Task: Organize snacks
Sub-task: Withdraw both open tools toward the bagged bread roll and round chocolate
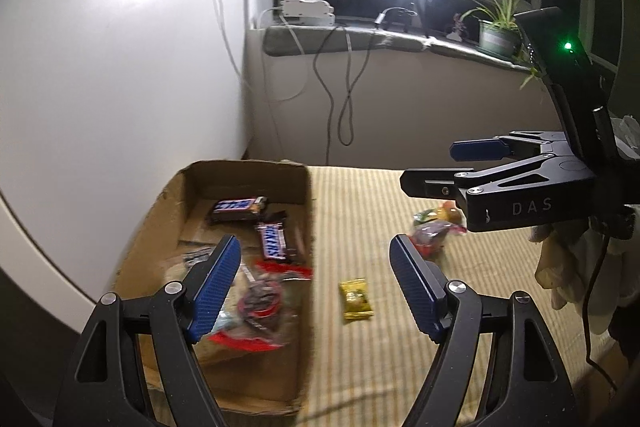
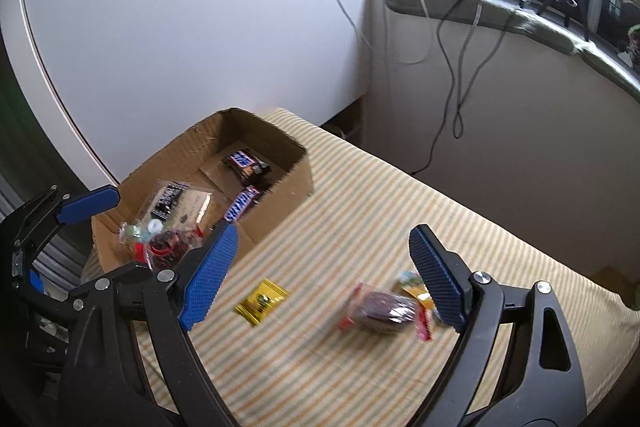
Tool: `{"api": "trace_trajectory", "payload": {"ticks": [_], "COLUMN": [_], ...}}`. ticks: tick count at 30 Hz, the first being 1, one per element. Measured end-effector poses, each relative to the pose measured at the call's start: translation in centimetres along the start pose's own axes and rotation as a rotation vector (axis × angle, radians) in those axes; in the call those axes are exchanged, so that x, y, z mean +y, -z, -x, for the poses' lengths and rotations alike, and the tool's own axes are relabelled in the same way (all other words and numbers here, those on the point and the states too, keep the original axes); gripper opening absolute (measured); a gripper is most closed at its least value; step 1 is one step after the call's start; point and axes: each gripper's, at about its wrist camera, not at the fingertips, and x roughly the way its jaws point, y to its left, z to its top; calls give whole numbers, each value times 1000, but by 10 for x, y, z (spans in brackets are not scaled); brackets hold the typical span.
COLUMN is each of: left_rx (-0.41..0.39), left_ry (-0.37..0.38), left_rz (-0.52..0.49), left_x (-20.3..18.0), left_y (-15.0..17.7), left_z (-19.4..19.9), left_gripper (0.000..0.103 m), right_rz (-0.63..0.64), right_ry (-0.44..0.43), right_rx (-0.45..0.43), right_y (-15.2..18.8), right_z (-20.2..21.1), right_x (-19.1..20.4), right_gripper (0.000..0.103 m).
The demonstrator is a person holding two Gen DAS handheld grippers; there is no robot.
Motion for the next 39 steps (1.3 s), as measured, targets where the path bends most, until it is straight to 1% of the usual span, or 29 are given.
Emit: {"api": "trace_trajectory", "payload": {"ticks": [13, 16, 20, 24, 25, 26, 27, 28, 31, 33, 36, 39], "left_rx": [47, 61, 96, 132, 142, 150, 157, 164, 175, 183, 194, 203], "left_ry": [108, 129, 171, 193, 198, 204, 208, 210, 215, 216, 206, 184], "left_rz": [-27, -31, -21, -27, -27, -25, -21, -17, -2, 2, -13, -30], "left_x": [-52, -62, -75, -88, -91, -93, -95, -96, -98, -100, -106, -112], "left_y": [1, 1, 2, 4, 5, 5, 6, 6, 6, 4, 4, 4], "left_z": [-24, -32, -46, -63, -68, -73, -76, -81, -93, -100, -112, -123], "left_gripper": [77, 77, 77, 77, 77, 77, 77, 77, 77, 77, 77, 77], "right_rz": [-107, -137, -182, -211, -212, -210, -209, -212, -209, -201, -203, -215], "right_ry": [28, 42, 27, 18, 23, 22, 18, 12, -10, -12, -19, -33], "right_rx": [13, 24, 40, 62, 70, 78, 92, 105, 141, 158, 177, 188], "right_y": [29, 36, 44, 49, 50, 51, 53, 55, 60, 63, 66, 68], "right_z": [19, 16, 10, -1, -5, -8, -12, -16, -29, -37, -47, -54], "right_x": [-71, -89, -109, -122, -125, -126, -128, -130, -133, -133, -135, -140], "right_gripper": [90, 90, 90, 89, 87, 80, 76, 70, 62, 52, 45, 45]}}
